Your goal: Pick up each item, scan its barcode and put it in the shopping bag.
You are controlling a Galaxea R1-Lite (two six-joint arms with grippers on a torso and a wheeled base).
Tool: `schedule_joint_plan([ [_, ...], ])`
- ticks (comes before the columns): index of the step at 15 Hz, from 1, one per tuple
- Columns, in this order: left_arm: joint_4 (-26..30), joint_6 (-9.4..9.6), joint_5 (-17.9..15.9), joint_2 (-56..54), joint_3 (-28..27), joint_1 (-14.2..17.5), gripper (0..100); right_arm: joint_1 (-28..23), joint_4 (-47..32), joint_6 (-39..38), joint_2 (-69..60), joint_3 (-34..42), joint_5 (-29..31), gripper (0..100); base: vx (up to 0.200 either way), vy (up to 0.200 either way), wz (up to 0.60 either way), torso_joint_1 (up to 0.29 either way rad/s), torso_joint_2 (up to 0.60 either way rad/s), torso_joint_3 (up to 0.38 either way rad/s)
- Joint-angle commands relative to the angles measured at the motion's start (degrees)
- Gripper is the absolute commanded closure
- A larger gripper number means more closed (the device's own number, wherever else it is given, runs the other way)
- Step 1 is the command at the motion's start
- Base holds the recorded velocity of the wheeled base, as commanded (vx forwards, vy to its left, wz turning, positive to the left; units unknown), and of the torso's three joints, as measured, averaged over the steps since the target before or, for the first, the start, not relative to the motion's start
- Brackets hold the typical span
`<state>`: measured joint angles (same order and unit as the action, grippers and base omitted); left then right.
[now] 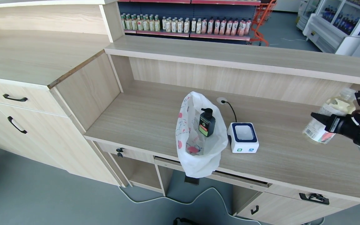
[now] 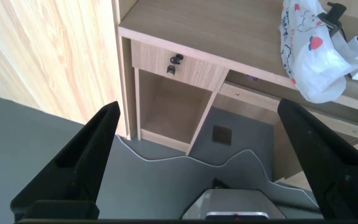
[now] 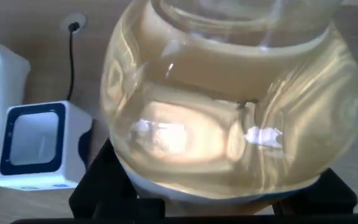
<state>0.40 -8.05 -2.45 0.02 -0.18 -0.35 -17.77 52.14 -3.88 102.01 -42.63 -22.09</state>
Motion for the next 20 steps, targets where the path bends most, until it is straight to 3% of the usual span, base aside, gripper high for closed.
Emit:
schedule_joint_plan([
  [1,0.0,-0.04,0.0,0.0,0.0,0.0,0,9.2,-16.7,-11.5,-21.4,-2.5,-12.9,100,0.000,0.000,0.00,0.000,0.00,0.000],
  [4,0.0,-0.04,0.0,0.0,0.0,0.0,0,20.3,-27.1,-22.3,-29.7,-6.2,-19.7,100,0.000,0.000,0.00,0.000,0.00,0.000],
  [10,-0.1,-0.04,0.0,0.0,0.0,0.0,0,37.0,-28.5,-27.8,-35.7,-6.3,-21.9,100,0.000,0.000,0.00,0.000,0.00,0.000],
  [14,0.0,-0.04,0.0,0.0,0.0,0.0,0,40.4,-33.0,-28.6,-40.9,-6.4,-28.9,100,0.000,0.000,0.00,0.000,0.00,0.000],
  [20,-0.1,-0.04,0.0,0.0,0.0,0.0,0,43.4,-33.1,-28.2,-41.8,-6.5,-29.2,100,0.000,0.000,0.00,0.000,0.00,0.000],
])
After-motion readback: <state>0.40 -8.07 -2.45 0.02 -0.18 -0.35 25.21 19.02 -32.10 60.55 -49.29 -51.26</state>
